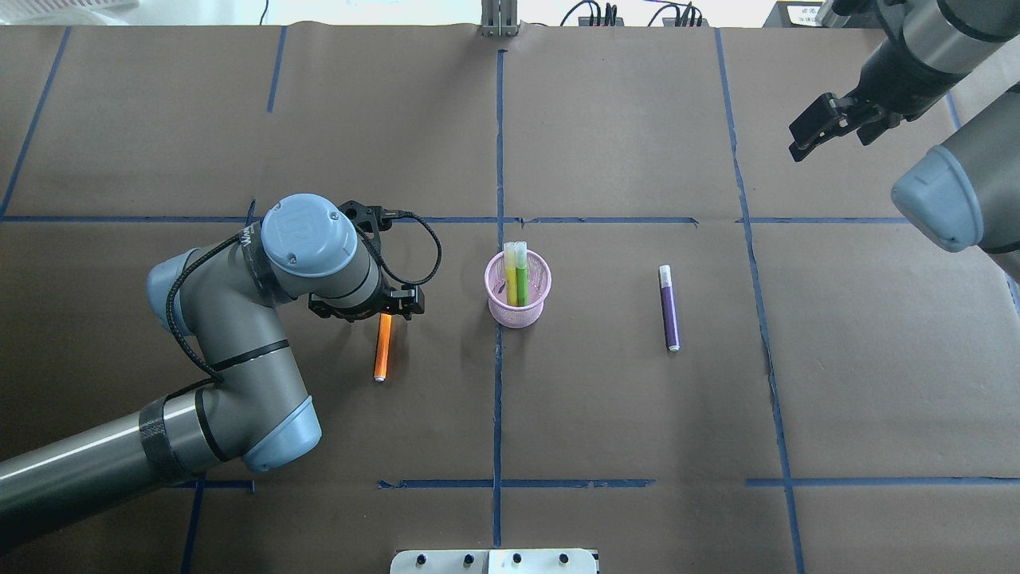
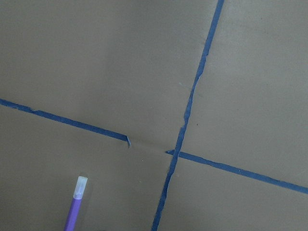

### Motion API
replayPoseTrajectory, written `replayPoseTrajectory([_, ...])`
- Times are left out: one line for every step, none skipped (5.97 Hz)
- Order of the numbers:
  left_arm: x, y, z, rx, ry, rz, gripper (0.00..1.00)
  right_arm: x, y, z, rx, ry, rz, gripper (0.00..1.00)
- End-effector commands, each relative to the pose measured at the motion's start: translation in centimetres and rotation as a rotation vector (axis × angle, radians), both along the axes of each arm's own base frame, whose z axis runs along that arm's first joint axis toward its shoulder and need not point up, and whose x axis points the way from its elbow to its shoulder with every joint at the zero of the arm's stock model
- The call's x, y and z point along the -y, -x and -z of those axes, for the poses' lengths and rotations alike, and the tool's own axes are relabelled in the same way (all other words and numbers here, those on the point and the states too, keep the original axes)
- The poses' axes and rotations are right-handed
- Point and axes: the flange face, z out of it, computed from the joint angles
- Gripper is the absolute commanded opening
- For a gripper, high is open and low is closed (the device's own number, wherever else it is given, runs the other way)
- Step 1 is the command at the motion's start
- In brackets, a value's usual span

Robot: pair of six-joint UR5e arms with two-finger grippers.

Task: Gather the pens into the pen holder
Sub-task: 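Raise the right gripper away while the left gripper descends onto the orange marker, then close the left gripper on the orange marker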

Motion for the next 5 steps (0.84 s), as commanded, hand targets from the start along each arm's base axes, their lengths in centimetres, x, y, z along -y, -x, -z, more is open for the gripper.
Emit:
replayPoseTrajectory([-0.07, -0.14, 0.00, -0.001, -0.003, -0.005, 0.67, 0.00, -0.02, -0.11, -0.001, 0.001, 0.001, 1.00])
replayPoseTrajectory([-0.07, -0.14, 0.00, -0.001, -0.003, -0.006, 0.57, -0.03, -0.03, -0.20, -0.002, 0.002, 0.001, 1.00])
replayPoseTrajectory([-0.66, -0.58, -0.12, 0.002, -0.001, -0.016, 0.48, -0.09, -0.07, -0.47, -0.004, 0.006, 0.001, 1.00])
replayPoseTrajectory([-0.83, -0.72, -0.12, 0.002, -0.001, -0.019, 0.48, -0.15, -0.08, -0.65, -0.004, 0.009, 0.002, 1.00])
replayPoseTrajectory([-0.83, -0.74, -0.02, 0.000, -0.002, -0.019, 0.44, -0.15, -0.08, -0.65, -0.004, 0.010, 0.002, 1.00])
